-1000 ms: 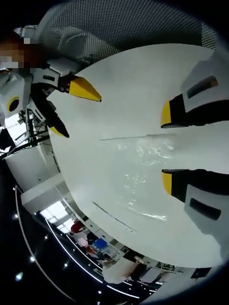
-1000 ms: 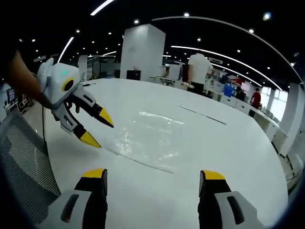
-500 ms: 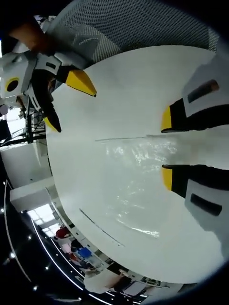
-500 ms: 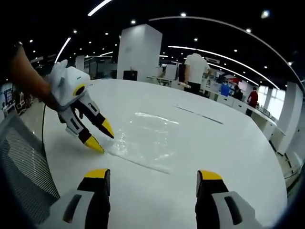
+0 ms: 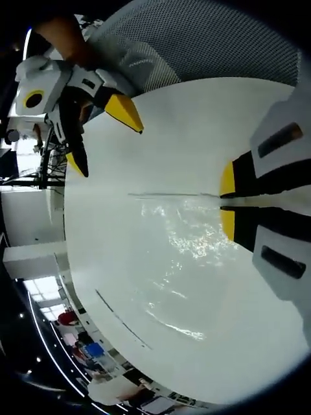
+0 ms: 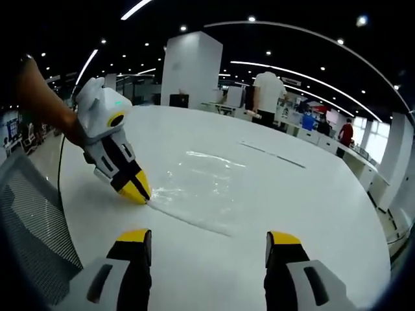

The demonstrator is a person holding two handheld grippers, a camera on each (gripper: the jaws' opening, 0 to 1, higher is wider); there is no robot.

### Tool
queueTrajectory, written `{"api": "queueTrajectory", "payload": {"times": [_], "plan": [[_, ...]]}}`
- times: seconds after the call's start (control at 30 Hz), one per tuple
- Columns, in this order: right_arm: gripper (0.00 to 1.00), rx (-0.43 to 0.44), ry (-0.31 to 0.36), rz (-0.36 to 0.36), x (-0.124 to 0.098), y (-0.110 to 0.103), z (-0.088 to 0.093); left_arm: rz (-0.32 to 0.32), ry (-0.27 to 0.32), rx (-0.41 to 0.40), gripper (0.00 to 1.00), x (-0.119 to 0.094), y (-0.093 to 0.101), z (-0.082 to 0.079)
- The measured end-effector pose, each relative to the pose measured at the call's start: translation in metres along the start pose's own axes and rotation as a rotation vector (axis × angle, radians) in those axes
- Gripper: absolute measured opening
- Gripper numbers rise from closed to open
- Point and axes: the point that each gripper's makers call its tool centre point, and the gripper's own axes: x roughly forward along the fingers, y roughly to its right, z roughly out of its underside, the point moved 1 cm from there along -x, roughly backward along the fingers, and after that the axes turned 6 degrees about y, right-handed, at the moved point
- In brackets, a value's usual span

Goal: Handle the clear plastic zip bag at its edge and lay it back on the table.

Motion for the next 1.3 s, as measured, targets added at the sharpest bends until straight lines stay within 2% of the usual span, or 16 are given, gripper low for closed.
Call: {"api": "queueTrajectory", "payload": {"times": [0.17, 0.43, 0.73, 1.1, 1.3], "plan": [[0.7, -0.026, -0.001, -0.009, 0.0, -0.004, -0.001, -0.018, 0.006, 0.035, 0.0, -0.003, 0.002, 0.001], [0.69, -0.121, -0.005, -0.049, -0.001, -0.019, -0.006, -0.046, 0.002, 0.036, 0.0, -0.013, 0.006, 0.006], [0.68, -0.154, -0.001, -0.082, -0.001, -0.025, -0.01, -0.048, -0.003, 0.081, 0.0, -0.025, 0.016, 0.005], [0.57, -0.241, -0.022, -0.156, 0.003, -0.043, -0.011, -0.04, -0.008, 0.133, 0.0, -0.033, 0.03, 0.007], [0.49, -0.275, -0.031, -0.203, 0.01, -0.056, -0.015, -0.043, 0.01, 0.173, 0.0, -0.04, 0.041, -0.003]]}}
